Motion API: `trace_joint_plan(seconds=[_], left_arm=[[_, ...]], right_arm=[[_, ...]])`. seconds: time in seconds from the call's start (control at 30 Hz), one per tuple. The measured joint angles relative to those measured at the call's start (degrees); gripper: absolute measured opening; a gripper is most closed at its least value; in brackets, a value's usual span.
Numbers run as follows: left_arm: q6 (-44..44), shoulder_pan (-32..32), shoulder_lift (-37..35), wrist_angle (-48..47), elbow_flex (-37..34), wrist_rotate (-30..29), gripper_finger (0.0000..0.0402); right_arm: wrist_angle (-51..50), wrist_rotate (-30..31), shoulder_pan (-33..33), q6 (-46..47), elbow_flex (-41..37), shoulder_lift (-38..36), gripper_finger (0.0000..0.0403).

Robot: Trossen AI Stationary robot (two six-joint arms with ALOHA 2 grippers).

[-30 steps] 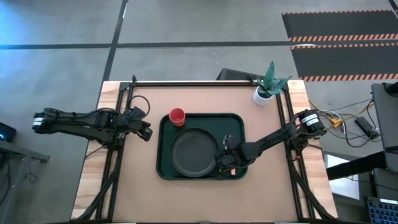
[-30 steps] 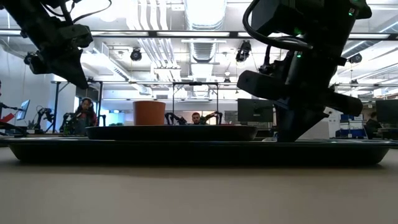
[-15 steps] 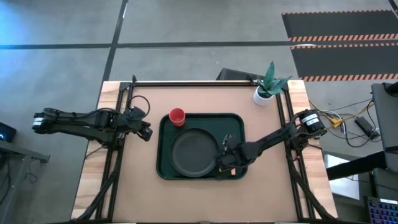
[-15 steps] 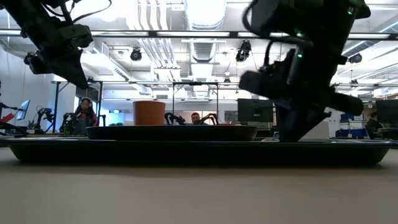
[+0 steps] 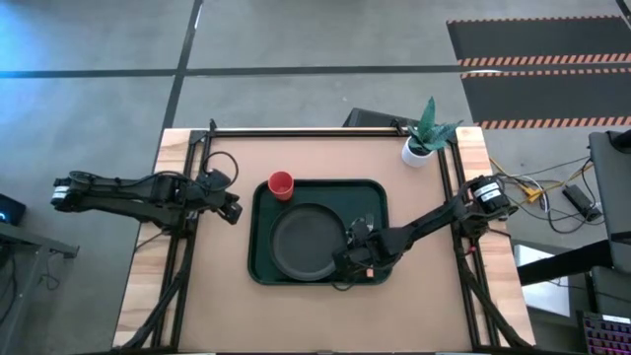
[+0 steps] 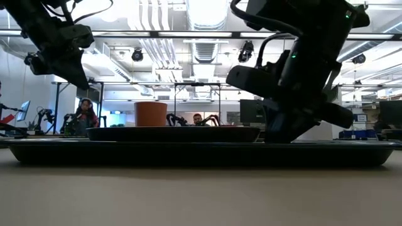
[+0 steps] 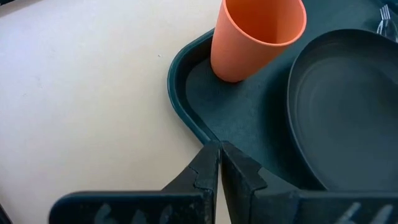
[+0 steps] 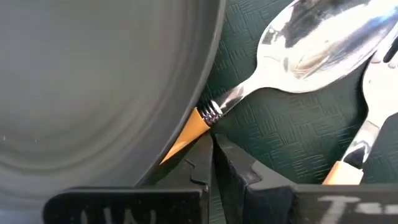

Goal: Pick and place plate/cup/fork/spoon on tray
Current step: Adjust the orange spoon on the black tray

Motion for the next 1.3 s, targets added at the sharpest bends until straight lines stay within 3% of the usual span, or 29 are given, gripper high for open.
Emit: trace_joint_plan(seconds=[0.13, 0.33, 0.4, 0.6, 0.8, 1.1, 1.3], left_arm=[[-0.02, -0.02, 0.0, -0.02, 0.0, 0.0, 0.0], [-0.19, -0.01, 0.0, 0.0, 0.0, 0.02, 0.0], [-0.2, -0.02, 0.0, 0.05, 0.0, 0.02, 0.0], [-0.2, -0.01, 0.18, 0.15, 0.0, 0.02, 0.0], [-0.18, -0.01, 0.49, 0.17, 0.0, 0.04, 0.0], [-0.15, 0.0, 0.72, 0.17, 0.0, 1.11, 0.0], [-0.15, 0.0, 0.73, 0.17, 0.0, 1.13, 0.0]], right_arm=[[-1.99, -0.75, -0.02, -1.14, 0.3, -1.17, 0.0008], [-17.69, -0.73, -0.02, -1.46, 5.21, -2.55, 0.0008], [-18.88, -0.66, -0.13, -2.28, 6.17, -2.68, 0.0008], [-17.69, -0.63, -1.61, -3.75, 5.55, -2.55, 0.0008], [-8.99, 0.5, -2.44, -5.53, 3.46, -2.45, 0.0008], [-7.71, 1.1, -5.66, -9.47, 2.37, -2.45, 0.0008], [-0.36, 1.09, -7.36, -11.81, 0.51, -2.45, 0.0008]])
